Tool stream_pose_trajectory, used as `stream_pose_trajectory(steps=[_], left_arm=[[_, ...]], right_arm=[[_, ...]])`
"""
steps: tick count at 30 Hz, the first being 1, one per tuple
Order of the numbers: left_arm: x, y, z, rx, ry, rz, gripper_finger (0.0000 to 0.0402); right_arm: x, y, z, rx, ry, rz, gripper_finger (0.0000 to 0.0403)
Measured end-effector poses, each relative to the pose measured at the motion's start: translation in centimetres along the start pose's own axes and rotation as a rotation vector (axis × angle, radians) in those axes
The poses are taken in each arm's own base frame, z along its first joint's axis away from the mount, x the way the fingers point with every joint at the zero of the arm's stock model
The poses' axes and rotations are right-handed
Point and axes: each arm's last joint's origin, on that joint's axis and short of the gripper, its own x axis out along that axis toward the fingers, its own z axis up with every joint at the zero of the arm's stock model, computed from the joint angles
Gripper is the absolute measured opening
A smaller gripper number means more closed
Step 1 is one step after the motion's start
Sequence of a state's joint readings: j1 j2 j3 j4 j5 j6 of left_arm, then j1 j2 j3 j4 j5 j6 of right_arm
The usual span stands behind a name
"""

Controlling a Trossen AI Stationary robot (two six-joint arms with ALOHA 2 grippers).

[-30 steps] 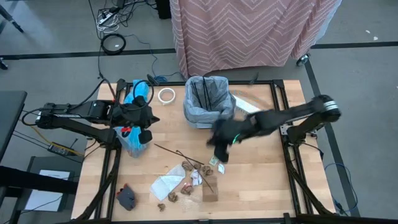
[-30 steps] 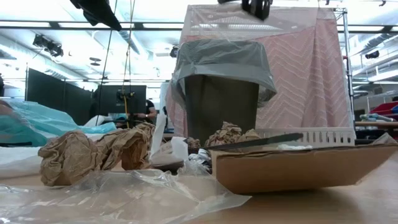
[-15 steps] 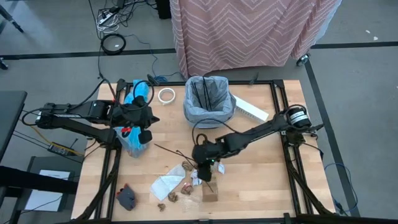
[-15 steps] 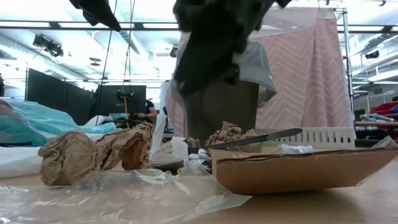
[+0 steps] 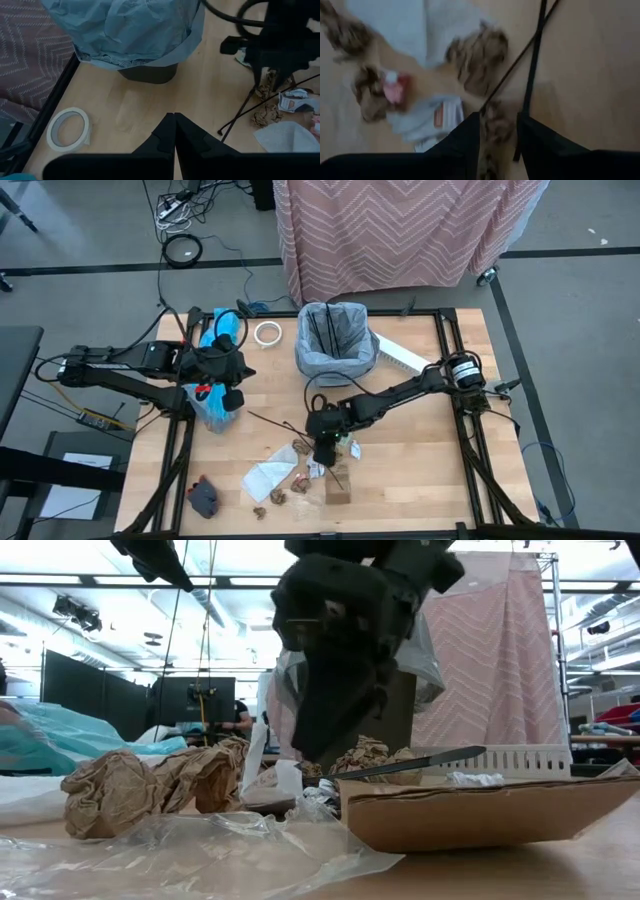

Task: Place trash/remove bag and relplace
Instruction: Put the brown napkin into the trash bin

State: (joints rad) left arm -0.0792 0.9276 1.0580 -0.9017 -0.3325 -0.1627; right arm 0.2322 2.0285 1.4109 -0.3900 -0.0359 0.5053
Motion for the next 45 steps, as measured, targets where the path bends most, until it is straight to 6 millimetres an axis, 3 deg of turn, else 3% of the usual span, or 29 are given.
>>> stream_pose_trajectory(steps=[11,21,23,27,31,34,37,42,45], left_arm=[[0.0,0.0,0.0,0.000,0.001,0.000,0.0015],[0.0,0.0,0.0,-0.005,0.003,0.000,0.0015],[0.0,0.0,0.0,-0.005,0.003,0.000,0.0015],[0.0,0.0,0.0,-0.003,0.005,0.000,0.0015],[0.0,0.0,-0.1,-0.002,0.005,0.000,0.0015],[0.0,0.0,-0.1,-0.002,0.005,0.001,0.0015],[0.0,0.0,0.0,-0.003,0.002,0.000,0.0015],[0.0,0.0,0.2,-0.011,-0.023,-0.004,0.0015],[0.0,-0.1,0.3,-0.014,-0.032,-0.005,0.0015]], right_arm=[[0.0,1.3,-1.3,-0.049,0.002,-0.096,0.0105],[1.3,1.4,-1.2,-0.044,-0.007,-0.031,0.0097],[1.6,1.4,-1.3,-0.041,0.001,-0.031,0.0084],[1.6,1.1,-1.7,-0.025,0.044,-0.050,0.0014],[1.0,1.1,-1.4,0.016,0.048,-0.046,0.0003],[-1.5,1.8,0.1,0.001,-0.031,-0.049,0.0001],[-5.7,2.3,2.2,-0.028,-0.119,-0.101,0.0001],[-13.1,1.6,5.1,-0.053,-0.279,-0.273,0.0000],[-17.2,0.3,5.9,-0.059,-0.341,-0.397,0.0000]])
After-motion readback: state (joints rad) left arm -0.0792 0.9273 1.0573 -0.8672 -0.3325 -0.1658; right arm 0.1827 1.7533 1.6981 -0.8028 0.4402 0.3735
